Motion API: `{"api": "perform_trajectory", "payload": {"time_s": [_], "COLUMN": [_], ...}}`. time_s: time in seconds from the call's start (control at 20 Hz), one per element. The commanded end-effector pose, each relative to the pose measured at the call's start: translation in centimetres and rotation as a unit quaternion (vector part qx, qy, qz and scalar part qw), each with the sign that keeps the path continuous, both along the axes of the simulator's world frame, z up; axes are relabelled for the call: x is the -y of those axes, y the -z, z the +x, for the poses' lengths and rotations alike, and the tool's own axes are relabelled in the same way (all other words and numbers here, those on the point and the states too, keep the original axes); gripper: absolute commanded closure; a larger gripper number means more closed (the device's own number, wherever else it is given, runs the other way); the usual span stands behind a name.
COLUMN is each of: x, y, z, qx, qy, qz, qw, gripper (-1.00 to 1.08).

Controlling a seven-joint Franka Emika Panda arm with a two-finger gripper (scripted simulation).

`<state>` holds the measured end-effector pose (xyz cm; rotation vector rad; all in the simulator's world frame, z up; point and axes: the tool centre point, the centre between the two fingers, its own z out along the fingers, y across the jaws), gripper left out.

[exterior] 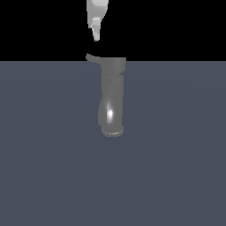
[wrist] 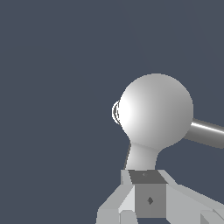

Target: Turn on the faucet by rotating a designated handle.

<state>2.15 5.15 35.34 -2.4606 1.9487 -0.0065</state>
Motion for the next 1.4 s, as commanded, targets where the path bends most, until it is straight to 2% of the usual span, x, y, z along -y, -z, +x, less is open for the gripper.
{"api": "perform_trajectory", "payload": {"time_s": [0.0,0.35,0.75,1.15,1.35], "x": [-0.3,-1.0,-1.5,-1.5,-1.9], "y": [1.1,3.8,5.4,5.6,5.6], "z": [0.9,2.9,3.9,4.0,2.9], "qx": [0.0,-0.002,-0.002,-0.003,-0.003], "qy": [0.031,0.097,0.136,0.141,0.141], "qz": [0.0,0.001,0.001,0.0,0.0], "qw": [0.9995,0.9953,0.9907,0.9901,0.9901], "gripper": [1.08,1.08,1.08,1.08,1.08]}}
